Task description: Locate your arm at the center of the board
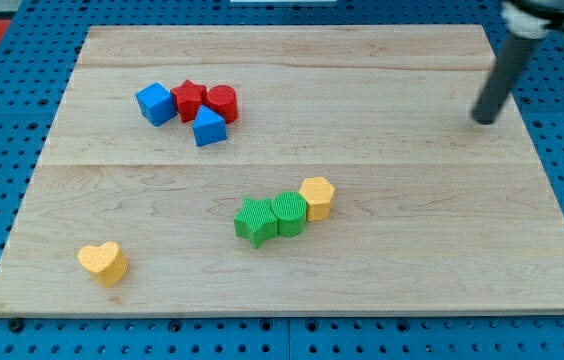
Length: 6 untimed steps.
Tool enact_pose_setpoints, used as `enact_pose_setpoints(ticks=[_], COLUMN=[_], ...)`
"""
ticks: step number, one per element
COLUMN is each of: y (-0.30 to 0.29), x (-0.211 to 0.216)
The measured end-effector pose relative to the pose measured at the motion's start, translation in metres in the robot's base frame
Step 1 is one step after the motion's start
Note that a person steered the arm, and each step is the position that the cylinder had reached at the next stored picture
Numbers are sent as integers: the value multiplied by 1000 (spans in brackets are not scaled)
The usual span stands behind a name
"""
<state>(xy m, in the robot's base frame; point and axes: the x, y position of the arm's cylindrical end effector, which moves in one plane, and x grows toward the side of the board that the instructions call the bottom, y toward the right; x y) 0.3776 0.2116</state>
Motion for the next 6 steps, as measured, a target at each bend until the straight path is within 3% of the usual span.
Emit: enact_pose_setpoints(ticks=[3, 5, 6], y=[-207, -214, -189], x=[-40, -70, -51])
